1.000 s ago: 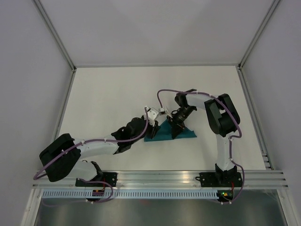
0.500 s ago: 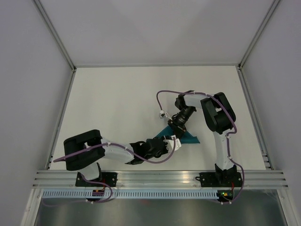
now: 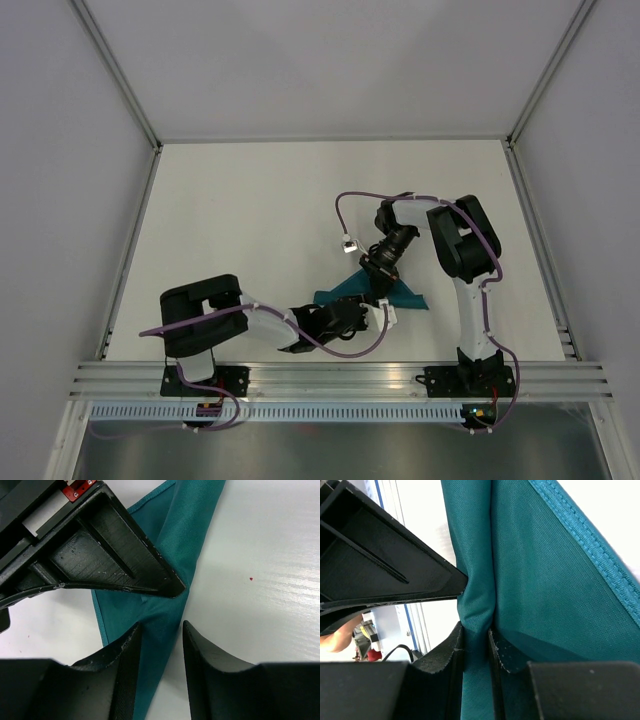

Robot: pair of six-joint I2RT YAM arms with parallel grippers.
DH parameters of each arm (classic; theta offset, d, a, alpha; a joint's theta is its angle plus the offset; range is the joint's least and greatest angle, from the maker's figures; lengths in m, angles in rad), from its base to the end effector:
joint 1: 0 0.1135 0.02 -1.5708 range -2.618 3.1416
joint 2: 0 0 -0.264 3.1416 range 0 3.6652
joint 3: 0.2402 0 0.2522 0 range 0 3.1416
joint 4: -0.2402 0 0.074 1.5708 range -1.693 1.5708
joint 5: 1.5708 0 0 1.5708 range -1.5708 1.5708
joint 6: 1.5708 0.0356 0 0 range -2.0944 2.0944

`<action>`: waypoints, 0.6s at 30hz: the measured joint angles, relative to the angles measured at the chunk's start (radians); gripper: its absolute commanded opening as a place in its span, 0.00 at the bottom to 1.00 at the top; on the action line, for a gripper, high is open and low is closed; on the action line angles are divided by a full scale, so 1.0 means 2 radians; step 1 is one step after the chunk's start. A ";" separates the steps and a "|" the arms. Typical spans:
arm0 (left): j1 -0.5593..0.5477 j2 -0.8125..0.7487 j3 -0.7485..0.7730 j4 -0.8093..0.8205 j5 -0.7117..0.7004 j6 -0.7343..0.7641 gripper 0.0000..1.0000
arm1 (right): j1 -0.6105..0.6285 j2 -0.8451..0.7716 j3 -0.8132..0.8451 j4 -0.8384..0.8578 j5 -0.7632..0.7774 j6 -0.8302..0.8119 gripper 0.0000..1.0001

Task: Fold the napkin, place the utensils inside, and roll it up
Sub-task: Roll the napkin with the utensil

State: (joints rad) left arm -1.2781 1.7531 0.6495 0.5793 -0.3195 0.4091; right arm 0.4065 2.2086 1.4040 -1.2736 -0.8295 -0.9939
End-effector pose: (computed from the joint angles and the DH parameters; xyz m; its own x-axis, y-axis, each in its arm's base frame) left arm 0.1045 -0.3080 0.1275 0.1979 0.6523 -0.7317 0.8195 0.2995 0.4886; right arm 0.3043 0.1596 0.1050 -0.4900 -0.8271 -0.2753 -0.6389 0.1259 0.7589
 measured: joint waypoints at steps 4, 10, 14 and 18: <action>-0.009 0.011 0.002 0.012 -0.011 0.019 0.47 | -0.003 0.002 0.000 -0.003 0.001 0.001 0.14; -0.033 0.042 0.002 0.061 -0.062 0.061 0.48 | -0.003 0.007 0.005 -0.010 0.002 0.001 0.14; -0.036 0.054 0.002 0.083 -0.080 0.077 0.48 | -0.003 0.009 0.006 -0.012 0.002 0.001 0.14; -0.036 0.060 0.002 0.093 -0.086 0.089 0.47 | -0.003 0.010 0.008 -0.014 0.002 0.001 0.14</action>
State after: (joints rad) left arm -1.3499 1.8740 0.6529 0.7654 -0.4915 0.5869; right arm 0.4011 2.2292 1.4204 -1.3025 -0.8257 -0.9913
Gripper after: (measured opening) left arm 0.479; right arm 0.272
